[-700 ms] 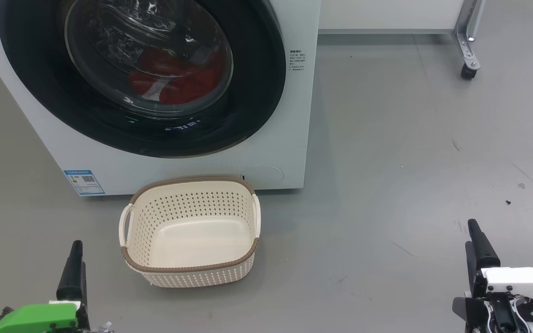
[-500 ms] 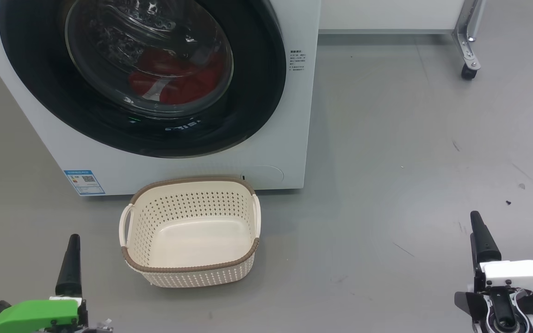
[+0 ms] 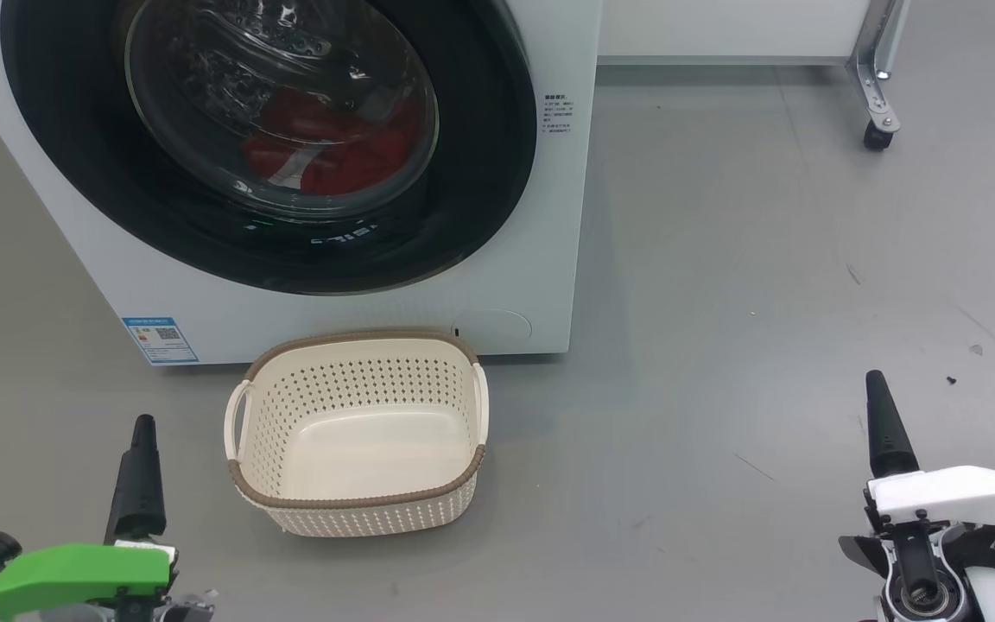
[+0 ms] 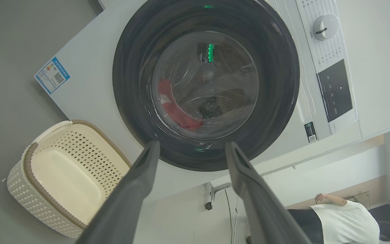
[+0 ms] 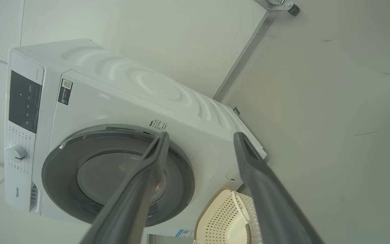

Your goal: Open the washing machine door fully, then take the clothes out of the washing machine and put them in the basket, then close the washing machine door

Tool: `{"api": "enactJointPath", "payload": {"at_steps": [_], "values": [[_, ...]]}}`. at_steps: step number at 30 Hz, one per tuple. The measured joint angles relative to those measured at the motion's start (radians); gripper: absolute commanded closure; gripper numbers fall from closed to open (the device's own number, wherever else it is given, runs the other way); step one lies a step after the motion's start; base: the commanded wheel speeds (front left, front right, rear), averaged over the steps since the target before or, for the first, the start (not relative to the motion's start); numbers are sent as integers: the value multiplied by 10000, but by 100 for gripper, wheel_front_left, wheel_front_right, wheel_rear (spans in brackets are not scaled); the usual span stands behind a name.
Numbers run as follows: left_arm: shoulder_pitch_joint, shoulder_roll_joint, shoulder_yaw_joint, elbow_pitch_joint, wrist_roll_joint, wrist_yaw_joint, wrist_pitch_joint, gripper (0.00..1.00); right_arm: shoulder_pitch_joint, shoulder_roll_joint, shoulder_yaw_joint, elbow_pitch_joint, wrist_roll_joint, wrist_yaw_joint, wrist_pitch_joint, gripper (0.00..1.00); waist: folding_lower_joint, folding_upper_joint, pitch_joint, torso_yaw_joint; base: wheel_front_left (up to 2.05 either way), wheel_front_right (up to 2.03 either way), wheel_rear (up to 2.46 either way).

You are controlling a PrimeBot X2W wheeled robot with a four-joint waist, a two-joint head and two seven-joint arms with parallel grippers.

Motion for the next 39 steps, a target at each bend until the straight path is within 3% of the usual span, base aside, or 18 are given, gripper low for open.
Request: {"api": "enactJointPath", "payload": {"at_steps": [19,39], "values": [[136,23,-604,-355,2849,-2,-543,0,-9,-107,932,-222,-2964,-265,-537,0,0,0,-5,7,0,0,0],[408,188,-1649,-226,7310,359,-1139,0,-9,-295,1988,-6,-6209,-765,-1137,0,0,0,82,0,0,0,0]]}}
